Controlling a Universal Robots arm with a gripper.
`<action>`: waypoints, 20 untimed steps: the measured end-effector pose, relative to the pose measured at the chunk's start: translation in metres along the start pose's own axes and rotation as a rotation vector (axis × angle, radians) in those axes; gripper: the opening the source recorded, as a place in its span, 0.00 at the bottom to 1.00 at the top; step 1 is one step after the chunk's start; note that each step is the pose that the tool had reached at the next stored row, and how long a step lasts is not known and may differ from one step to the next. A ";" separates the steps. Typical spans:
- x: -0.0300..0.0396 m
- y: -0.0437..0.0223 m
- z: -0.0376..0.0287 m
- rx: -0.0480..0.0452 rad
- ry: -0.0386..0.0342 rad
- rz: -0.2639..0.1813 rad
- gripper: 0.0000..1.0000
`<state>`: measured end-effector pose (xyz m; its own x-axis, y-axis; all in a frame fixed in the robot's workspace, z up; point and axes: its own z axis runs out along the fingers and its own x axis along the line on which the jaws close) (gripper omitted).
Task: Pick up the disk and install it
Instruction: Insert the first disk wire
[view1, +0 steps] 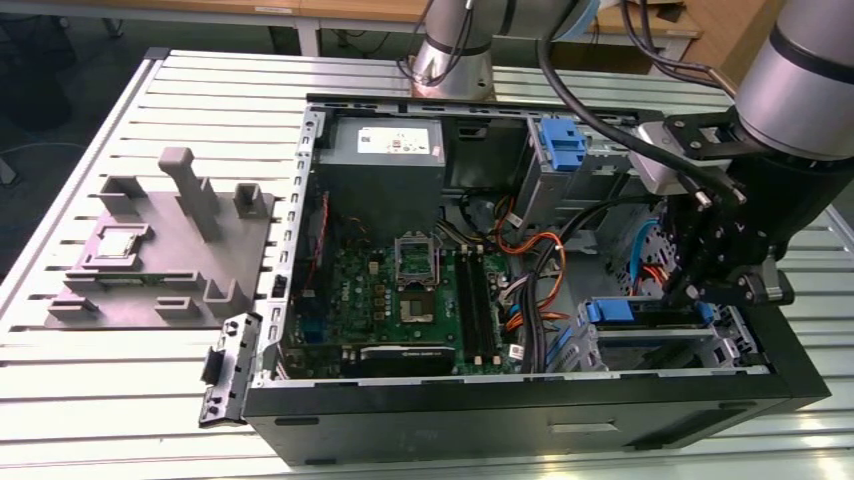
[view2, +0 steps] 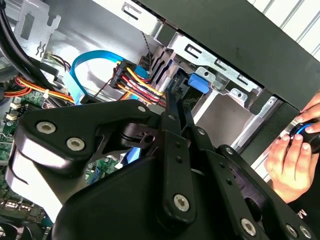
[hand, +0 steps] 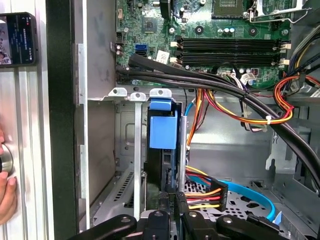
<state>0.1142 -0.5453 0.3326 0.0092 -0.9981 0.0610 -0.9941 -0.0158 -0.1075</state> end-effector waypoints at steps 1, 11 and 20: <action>-0.0001 -0.0001 0.0001 0.0000 -0.0007 0.000 0.17; 0.0001 -0.0009 -0.0011 -0.0017 0.0024 0.028 0.17; 0.0022 -0.0009 -0.0009 -0.0019 -0.0019 0.031 0.17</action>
<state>0.1150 -0.5474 0.3337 -0.0215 -0.9982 0.0558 -0.9941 0.0154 -0.1075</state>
